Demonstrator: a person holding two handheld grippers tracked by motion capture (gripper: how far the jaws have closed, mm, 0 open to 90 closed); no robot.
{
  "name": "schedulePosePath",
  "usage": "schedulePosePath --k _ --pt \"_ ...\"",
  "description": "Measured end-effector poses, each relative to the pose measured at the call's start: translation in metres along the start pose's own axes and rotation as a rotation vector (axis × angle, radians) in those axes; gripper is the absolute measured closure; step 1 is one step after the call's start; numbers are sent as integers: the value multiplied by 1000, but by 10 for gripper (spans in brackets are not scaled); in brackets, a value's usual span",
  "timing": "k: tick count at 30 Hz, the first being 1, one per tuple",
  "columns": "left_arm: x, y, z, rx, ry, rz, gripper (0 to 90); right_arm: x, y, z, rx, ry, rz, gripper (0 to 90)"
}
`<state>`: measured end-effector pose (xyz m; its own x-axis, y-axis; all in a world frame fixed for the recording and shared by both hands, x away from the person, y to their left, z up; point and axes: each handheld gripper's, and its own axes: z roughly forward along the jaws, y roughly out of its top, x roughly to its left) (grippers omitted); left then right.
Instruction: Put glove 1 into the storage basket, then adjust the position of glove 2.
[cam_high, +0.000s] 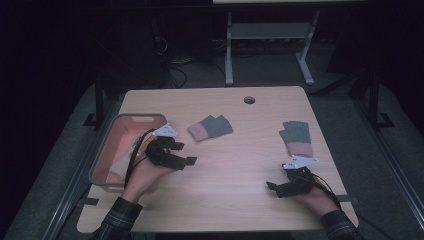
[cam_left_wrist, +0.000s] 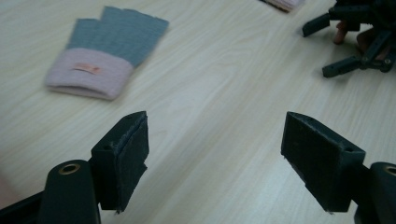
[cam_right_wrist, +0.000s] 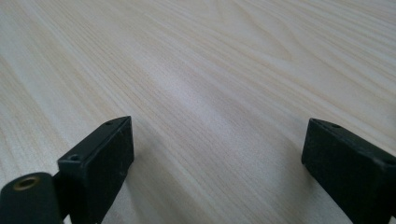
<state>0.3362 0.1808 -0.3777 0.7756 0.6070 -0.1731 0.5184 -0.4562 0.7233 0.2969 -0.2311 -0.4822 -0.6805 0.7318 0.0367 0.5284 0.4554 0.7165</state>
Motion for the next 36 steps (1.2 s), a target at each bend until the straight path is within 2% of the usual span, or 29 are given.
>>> schedulePosePath --k 7,8,9,10,12,13,17,21,24,26,27,28,31,34,36 --pt "-16 -3 16 16 -24 20 229 0 0 0 9 4 -2 87" --pt "-25 -4 24 26 -25 48 229 0 2 -1 23 12 -12 87" --pt "-25 -4 24 26 -25 48 228 0 2 -1 23 12 -12 87" --pt "-25 -4 24 26 -25 48 228 1 4 -1 46 24 -16 88" --pt "-31 -5 29 29 -26 59 225 0 5 -1 50 24 -20 92" --pt "-36 -7 33 29 -30 72 223 0 7 -2 59 27 -22 150" --pt "-43 -13 43 46 -31 91 211 -4 9 -4 67 44 -6 205" --pt "-47 -24 54 75 -44 126 198 -13 14 -10 53 49 7 357" --pt "-49 -34 60 89 -55 133 182 -19 19 -14 32 46 17 472" --pt "-48 -41 64 109 -46 148 173 -24 22 -17 10 38 13 562" --pt "-49 -45 65 114 -44 152 168 -27 23 -18 19 38 16 598" --pt "-48 -48 66 118 -35 161 163 -28 25 -19 11 30 15 639" --pt "-48 -58 70 115 -37 151 155 -35 28 -22 -6 1 12 768" --pt "-48 -66 73 138 -17 187 138 -47 31 -25 5 -37 26 868" --pt "-47 -69 72 130 -7 201 127 -56 32 -26 -5 -56 43 899"
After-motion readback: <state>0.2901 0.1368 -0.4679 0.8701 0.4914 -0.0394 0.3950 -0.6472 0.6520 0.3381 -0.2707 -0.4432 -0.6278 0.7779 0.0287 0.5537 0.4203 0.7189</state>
